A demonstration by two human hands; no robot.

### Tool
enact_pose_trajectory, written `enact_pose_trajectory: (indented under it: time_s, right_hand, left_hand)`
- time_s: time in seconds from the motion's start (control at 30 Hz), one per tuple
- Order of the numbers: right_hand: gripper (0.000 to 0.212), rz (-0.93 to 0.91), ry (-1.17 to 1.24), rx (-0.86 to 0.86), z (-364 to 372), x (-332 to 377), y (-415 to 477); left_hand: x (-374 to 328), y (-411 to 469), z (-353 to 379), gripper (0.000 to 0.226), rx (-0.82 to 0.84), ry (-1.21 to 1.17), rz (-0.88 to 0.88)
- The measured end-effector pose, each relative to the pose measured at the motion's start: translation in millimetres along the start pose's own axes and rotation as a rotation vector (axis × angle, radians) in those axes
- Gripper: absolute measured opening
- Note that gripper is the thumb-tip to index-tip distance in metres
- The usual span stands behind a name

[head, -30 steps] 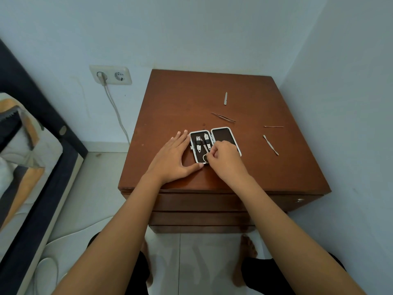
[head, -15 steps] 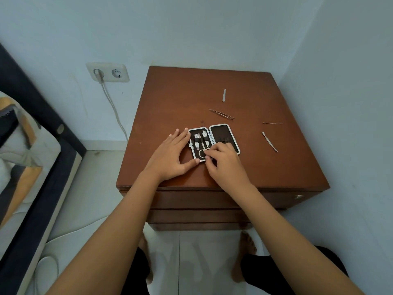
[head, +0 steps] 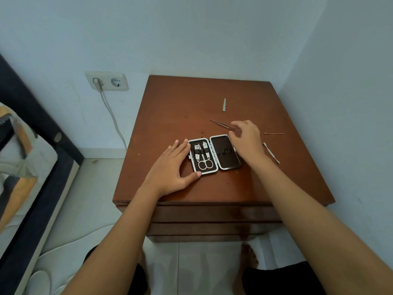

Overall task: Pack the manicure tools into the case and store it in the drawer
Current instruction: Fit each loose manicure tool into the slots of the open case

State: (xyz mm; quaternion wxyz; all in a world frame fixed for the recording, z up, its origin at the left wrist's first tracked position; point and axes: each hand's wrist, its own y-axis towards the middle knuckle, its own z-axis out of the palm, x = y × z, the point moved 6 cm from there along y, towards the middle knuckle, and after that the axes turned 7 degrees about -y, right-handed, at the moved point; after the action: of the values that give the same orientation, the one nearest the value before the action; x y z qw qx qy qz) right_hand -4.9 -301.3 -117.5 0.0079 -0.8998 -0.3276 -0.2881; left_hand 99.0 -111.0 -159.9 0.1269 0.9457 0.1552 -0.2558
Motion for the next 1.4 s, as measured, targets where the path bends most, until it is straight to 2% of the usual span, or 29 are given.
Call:
enact_pose_trajectory:
  time_s: [0.1, 0.17, 0.3, 0.47, 0.67, 0.77, 0.97, 1.27, 1.4]
  right_hand:
    - [0.041, 0.007, -0.119, 0.09, 16.2, -4.6, 21.5]
    - [0.035, 0.004, -0.179, 0.106, 21.6, -5.0, 27.9]
    - [0.013, 0.026, -0.077, 0.02, 16.5, -5.7, 29.3]
    - [0.016, -0.021, -0.143, 0.071, 17.2, -6.9, 23.4]
    - [0.015, 0.076, 0.061, 0.017, -7.5, -16.8, 13.7]
    - [0.017, 0.064, 0.134, -0.022, -27.0, -13.9, 6.8]
    - [0.013, 0.037, 0.154, 0.054, -38.2, -3.9, 0.5]
    - [0.011, -0.035, 0.009, 0.267, -37.0, 26.6, 11.7]
    - [0.011, -0.041, -0.022, 0.288, -30.7, 34.9, 24.9]
  left_hand:
    - [1.0, 1.1, 0.5, 0.099, -0.014, 0.001, -0.005]
    - [1.3, 1.9, 0.3, 0.1, -0.02, -0.003, -0.008]
    - [0.8, 1.7, -0.5, 0.1, -0.023, -0.006, -0.011]
    - [-0.3, 1.7, -1.4, 0.099, -0.021, -0.008, -0.019]
    - [-1.1, 0.3, -1.8, 0.099, -0.013, 0.005, -0.027]
    - [-1.8, 1.1, -2.8, 0.1, -0.009, 0.003, -0.031]
    - [-2.9, 0.6, -2.5, 0.1, -0.009, 0.003, -0.035]
    - [-1.5, 1.5, -2.5, 0.099, -0.013, -0.008, -0.033]
    - [-1.0, 1.4, -2.8, 0.1, -0.022, -0.02, -0.033]
